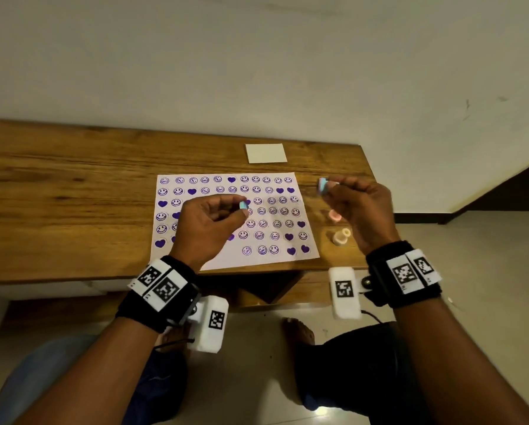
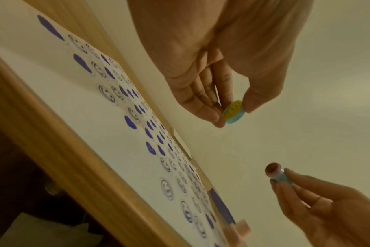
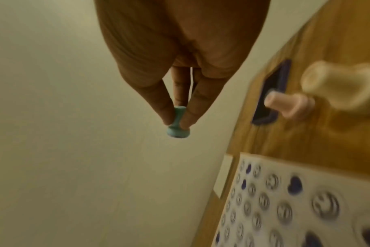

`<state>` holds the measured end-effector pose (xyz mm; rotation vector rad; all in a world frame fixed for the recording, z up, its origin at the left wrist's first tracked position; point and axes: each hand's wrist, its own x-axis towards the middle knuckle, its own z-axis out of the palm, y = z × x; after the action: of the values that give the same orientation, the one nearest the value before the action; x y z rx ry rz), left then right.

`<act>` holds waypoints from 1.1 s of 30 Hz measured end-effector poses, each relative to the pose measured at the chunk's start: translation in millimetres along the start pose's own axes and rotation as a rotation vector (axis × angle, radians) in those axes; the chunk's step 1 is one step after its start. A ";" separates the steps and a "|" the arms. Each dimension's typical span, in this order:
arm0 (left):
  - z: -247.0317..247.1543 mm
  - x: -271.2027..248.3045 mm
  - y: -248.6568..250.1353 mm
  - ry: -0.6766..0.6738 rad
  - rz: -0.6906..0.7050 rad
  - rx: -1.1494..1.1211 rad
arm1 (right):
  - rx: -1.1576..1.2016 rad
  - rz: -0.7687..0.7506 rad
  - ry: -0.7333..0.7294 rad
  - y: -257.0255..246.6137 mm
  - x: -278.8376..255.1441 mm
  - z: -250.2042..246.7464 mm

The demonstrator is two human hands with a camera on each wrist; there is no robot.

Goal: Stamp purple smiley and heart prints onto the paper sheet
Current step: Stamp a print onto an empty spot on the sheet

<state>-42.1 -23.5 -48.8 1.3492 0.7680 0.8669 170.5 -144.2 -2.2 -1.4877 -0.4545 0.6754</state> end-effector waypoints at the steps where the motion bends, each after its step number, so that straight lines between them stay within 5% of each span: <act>1: -1.5 0.2 -0.3 -0.004 0.012 0.026 | -0.053 -0.039 0.037 -3.4 6.3 -9.5; 5: 0.0 -6.2 -6.3 -0.100 0.127 0.311 | -0.610 -0.183 0.145 -8.7 42.3 -30.6; 10: -0.9 -10.8 -8.2 -0.179 0.228 0.510 | -1.297 -0.259 0.003 -17.3 94.1 -34.1; 18: -0.3 -10.9 -4.6 -0.193 0.279 0.552 | -1.480 -0.186 -0.064 17.8 120.3 -27.4; 33: -4.4 -5.7 -11.3 -0.152 0.291 0.612 | -1.559 -0.161 -0.167 1.5 125.2 -17.9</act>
<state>-47.8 -26.5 -60.5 2.0842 0.7580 0.7671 274.9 -75.2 -20.5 -2.7785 -1.3987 0.2217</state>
